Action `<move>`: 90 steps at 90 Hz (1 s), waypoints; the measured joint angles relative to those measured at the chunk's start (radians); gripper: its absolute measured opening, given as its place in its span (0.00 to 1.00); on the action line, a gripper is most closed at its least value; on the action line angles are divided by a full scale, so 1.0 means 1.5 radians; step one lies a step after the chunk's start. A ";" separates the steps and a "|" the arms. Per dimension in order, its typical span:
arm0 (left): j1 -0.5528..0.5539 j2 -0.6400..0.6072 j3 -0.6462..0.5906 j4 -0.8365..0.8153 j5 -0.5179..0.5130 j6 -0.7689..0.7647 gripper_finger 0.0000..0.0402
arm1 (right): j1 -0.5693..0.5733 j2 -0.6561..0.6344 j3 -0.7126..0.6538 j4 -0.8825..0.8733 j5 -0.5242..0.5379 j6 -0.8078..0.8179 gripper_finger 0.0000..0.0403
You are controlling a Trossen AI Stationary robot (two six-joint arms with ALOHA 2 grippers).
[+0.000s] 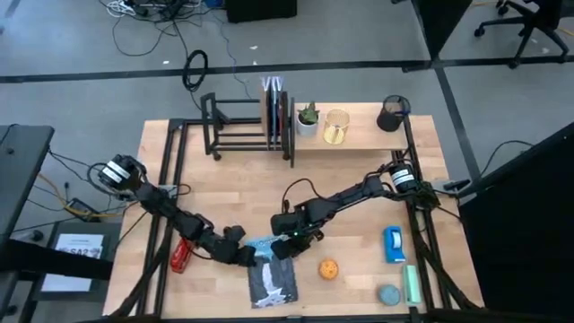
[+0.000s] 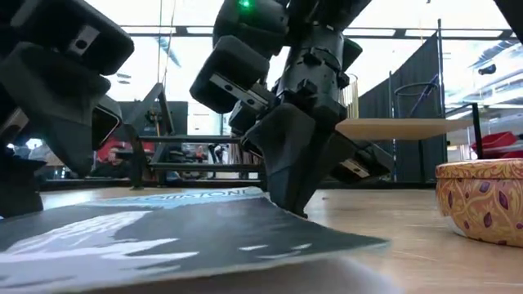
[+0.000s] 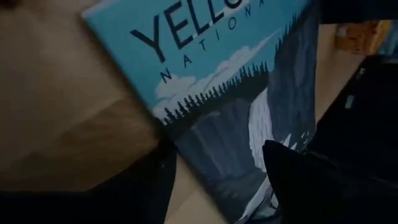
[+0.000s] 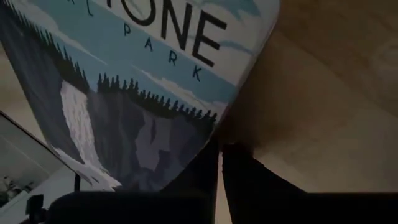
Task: Stock shelves
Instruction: Put the blue book on the black book shelf
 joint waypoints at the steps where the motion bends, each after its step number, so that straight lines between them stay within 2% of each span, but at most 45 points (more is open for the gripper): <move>1: 0.000 0.000 0.000 0.004 -0.003 0.003 0.55 | 0.000 0.000 0.000 -0.001 0.000 0.000 0.00; 44: -0.001 -0.004 -0.003 0.059 -0.042 0.077 0.39 | -0.001 -0.001 0.000 -0.026 -0.022 -0.029 0.00; 64: 0.003 -0.025 0.005 0.120 -0.139 0.126 0.39 | -0.002 0.001 0.003 -0.047 -0.035 -0.063 0.00; 81: 0.007 -0.023 0.002 0.121 -0.120 0.140 0.39 | -0.002 0.001 0.003 -0.043 -0.039 -0.055 0.00; 90: 0.005 -0.023 0.002 0.109 -0.085 0.140 0.39 | -0.002 0.001 0.003 -0.043 -0.040 -0.054 0.00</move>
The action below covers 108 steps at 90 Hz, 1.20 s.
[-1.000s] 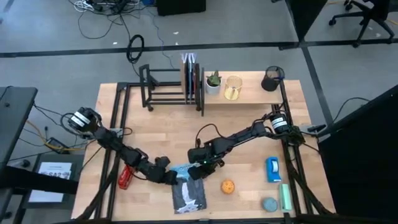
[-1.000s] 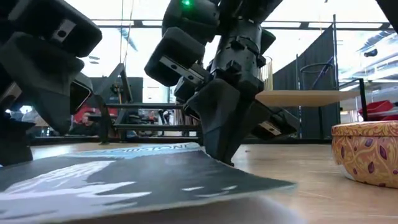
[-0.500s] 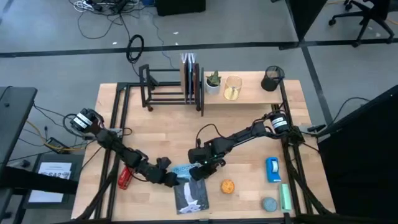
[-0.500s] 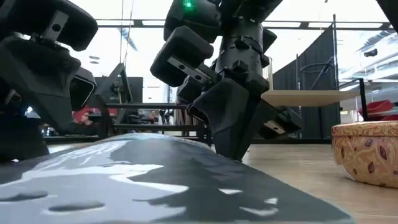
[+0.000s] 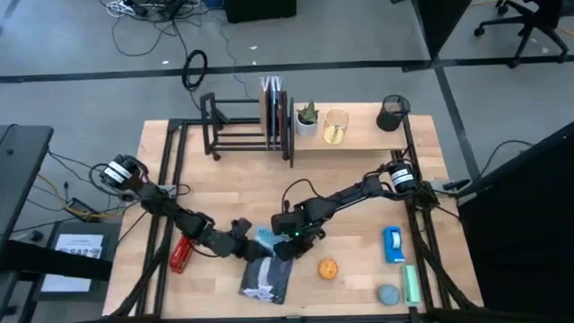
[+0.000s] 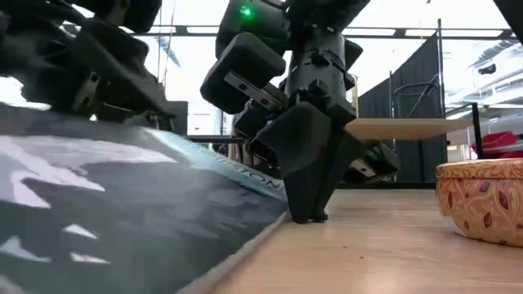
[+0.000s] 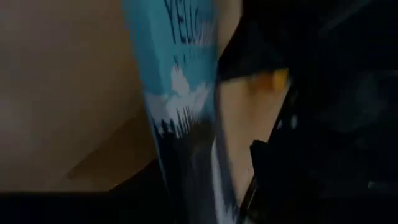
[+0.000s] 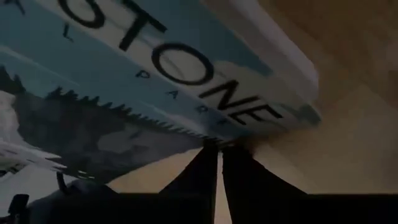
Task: Stock shelves
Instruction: Put the blue book on the black book shelf
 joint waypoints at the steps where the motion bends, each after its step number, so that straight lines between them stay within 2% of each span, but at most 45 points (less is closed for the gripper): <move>1: 0.000 0.000 0.000 0.000 0.004 0.001 0.39 | 0.000 0.000 0.000 0.000 0.000 0.000 0.00; 26: -0.001 0.000 0.000 -0.045 0.122 0.036 0.39 | -0.001 0.000 0.000 -0.002 -0.003 -0.003 0.00; 52: -0.002 0.005 0.000 -0.064 0.174 0.014 0.39 | 0.000 0.000 -0.002 0.009 -0.003 0.010 0.00; 65: -0.003 0.005 0.000 -0.052 0.191 0.013 0.34 | 0.000 0.000 -0.002 0.025 0.007 0.023 0.00; 74: -0.004 0.005 0.000 -0.073 0.183 0.010 0.23 | -0.002 0.000 -0.002 0.031 0.008 0.024 0.00; 86: -0.005 0.005 -0.001 -0.083 0.145 -0.007 0.04 | -0.004 0.000 -0.002 0.029 0.013 0.023 0.00; 96: -0.007 -0.003 -0.001 -0.084 0.104 -0.012 0.01 | -0.006 -0.013 -0.002 -0.005 0.013 0.018 0.00; 108: -0.026 -0.059 0.015 -0.159 -0.016 -0.024 0.01 | -0.006 -0.075 -0.003 -0.086 0.048 -0.015 0.00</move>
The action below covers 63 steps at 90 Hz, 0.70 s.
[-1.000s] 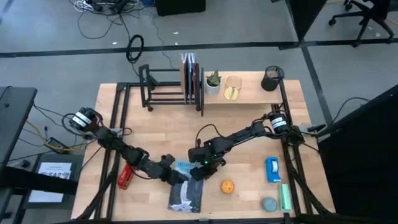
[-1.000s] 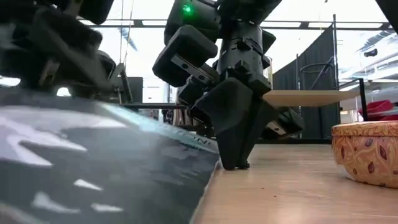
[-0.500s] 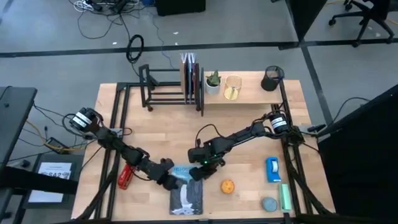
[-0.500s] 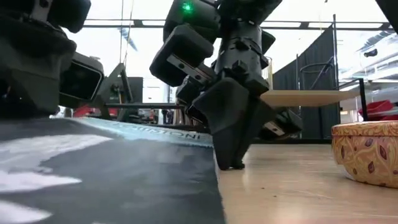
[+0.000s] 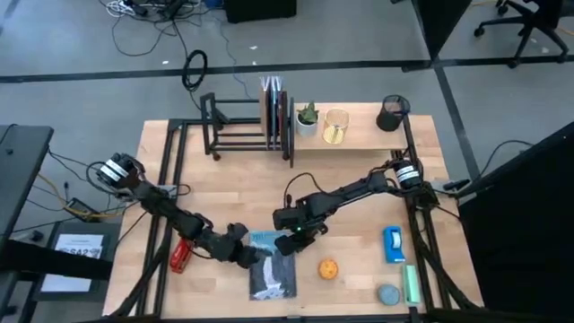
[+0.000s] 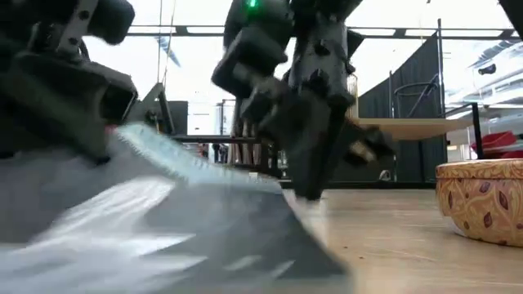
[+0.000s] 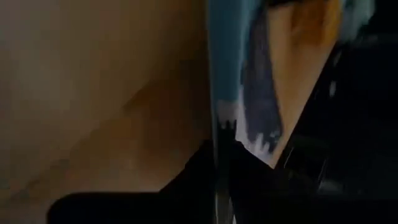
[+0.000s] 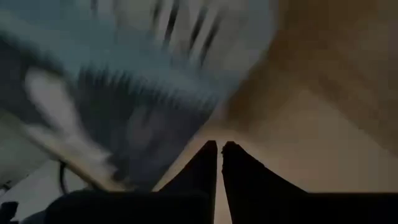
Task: Stock shelves
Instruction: Put the blue book on the black book shelf
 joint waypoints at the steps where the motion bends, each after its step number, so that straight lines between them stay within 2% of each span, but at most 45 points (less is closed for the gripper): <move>1: -0.002 -0.007 0.004 -0.015 -0.007 0.000 0.01 | 0.000 -0.007 0.000 -0.007 0.003 -0.002 0.00; 17: -0.010 -0.113 0.133 -0.357 -0.135 0.034 0.00 | -0.003 -0.122 0.000 -0.109 0.115 -0.014 0.00; 33: -0.010 -0.129 0.319 -0.651 -0.316 0.078 0.00 | -0.015 -0.232 0.001 -0.177 0.229 -0.023 0.00; 50: 0.011 -0.116 0.485 -0.867 -0.493 0.084 0.00 | -0.032 -0.331 0.001 -0.232 0.305 -0.073 0.00; 63: 0.057 -0.099 0.597 -0.976 -0.589 0.163 0.00 | -0.052 -0.384 0.001 -0.252 0.322 -0.137 0.00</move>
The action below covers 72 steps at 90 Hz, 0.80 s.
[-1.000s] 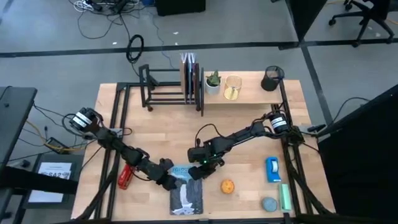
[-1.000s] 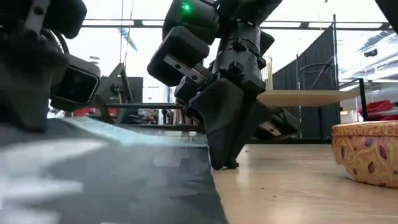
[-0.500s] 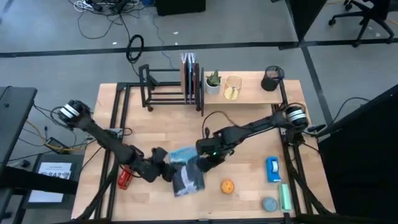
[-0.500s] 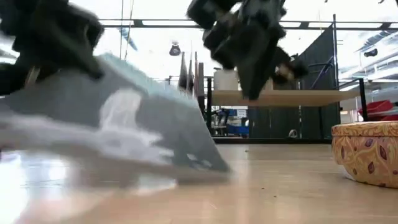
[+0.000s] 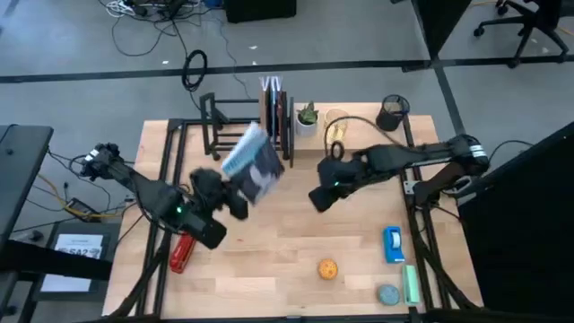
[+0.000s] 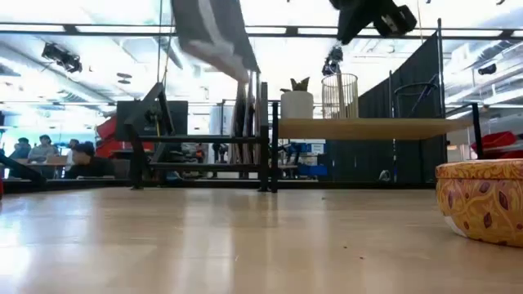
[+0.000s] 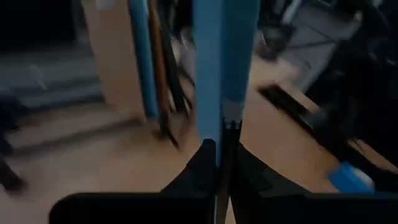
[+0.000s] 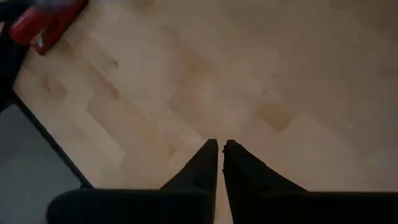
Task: Stock shelves
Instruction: Put the blue book on the black book shelf
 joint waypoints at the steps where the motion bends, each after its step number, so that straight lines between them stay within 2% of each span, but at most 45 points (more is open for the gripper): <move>1: 0.005 0.002 0.008 -0.006 -0.007 0.006 0.00 | -0.002 -0.003 0.000 0.000 0.000 -0.005 0.00; 25: 0.157 0.010 0.157 -0.031 -0.182 0.221 0.00 | -0.053 -0.041 0.000 -0.009 0.002 -0.132 0.00; 36: 0.260 0.010 0.203 -0.014 -0.193 0.311 0.00 | -0.071 -0.044 0.000 -0.010 -0.017 -0.184 0.00; 44: 0.344 0.009 0.212 0.043 -0.128 0.363 0.00 | -0.078 -0.046 0.000 -0.013 -0.030 -0.215 0.00; 54: 0.447 0.015 0.214 0.095 0.042 0.378 0.00 | -0.082 -0.047 0.000 -0.013 -0.046 -0.245 0.00; 60: 0.497 0.026 0.214 0.114 0.119 0.360 0.00 | -0.084 -0.047 0.000 -0.013 -0.056 -0.263 0.00; 72: 0.566 0.067 0.214 0.076 0.195 0.293 0.00 | -0.084 -0.047 0.000 -0.013 -0.066 -0.286 0.00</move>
